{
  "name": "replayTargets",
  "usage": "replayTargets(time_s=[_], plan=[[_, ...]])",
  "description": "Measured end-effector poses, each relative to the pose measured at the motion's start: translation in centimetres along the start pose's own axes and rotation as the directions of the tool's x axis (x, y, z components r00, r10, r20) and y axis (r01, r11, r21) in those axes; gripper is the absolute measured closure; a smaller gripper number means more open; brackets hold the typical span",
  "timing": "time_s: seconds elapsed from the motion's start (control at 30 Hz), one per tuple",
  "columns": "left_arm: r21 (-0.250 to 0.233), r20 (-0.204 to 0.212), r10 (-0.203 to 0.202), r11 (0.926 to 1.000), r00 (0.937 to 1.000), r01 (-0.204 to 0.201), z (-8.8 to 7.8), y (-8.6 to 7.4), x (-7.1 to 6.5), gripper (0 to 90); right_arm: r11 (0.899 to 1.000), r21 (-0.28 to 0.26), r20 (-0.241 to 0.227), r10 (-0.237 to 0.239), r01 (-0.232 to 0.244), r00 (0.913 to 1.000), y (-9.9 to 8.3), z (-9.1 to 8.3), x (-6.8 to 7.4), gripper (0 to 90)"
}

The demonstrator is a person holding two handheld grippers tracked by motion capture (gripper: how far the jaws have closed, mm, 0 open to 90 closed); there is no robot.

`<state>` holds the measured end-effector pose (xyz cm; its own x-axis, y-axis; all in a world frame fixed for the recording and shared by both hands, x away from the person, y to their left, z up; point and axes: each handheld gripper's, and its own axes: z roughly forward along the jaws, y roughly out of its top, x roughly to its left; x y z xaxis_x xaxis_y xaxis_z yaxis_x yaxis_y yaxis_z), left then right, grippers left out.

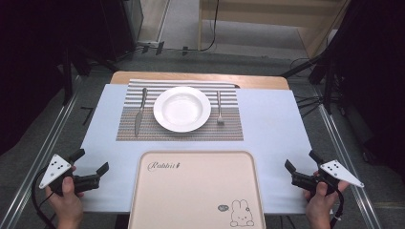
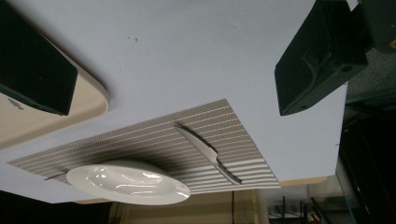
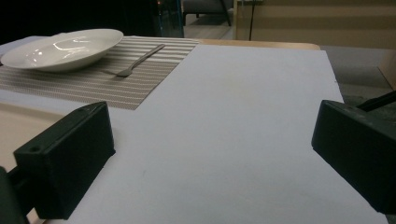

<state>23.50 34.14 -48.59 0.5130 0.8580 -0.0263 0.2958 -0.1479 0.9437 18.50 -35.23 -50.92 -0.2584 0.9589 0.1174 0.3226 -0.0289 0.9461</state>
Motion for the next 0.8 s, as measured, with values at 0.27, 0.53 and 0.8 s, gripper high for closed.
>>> replayTargets(time_s=[0.27, 0.53, 0.8], plan=[[-0.011, 0.040, 0.001, 0.9999, 0.9992, -0.001, 0.4, 1.2, -1.0, 0.0, 1.000, -0.007, -0.020, 0.001, -0.001, 0.9998, -0.1, 0.0, 0.0, 0.0], [-0.002, 0.057, 0.038, 0.9993, 0.9977, -0.038, 1.0, 3.2, -2.6, 0.0, 1.000, -0.012, -0.035, 0.003, -0.003, 0.9994, -0.3, 0.0, 0.0, 0.0], [-0.003, 0.103, 0.032, 0.9995, 0.9941, -0.031, 2.6, 5.5, -3.2, 0.0, 1.000, -0.006, -0.035, 0.001, -0.001, 0.9994, -0.3, -0.1, 0.1, 0.0]])
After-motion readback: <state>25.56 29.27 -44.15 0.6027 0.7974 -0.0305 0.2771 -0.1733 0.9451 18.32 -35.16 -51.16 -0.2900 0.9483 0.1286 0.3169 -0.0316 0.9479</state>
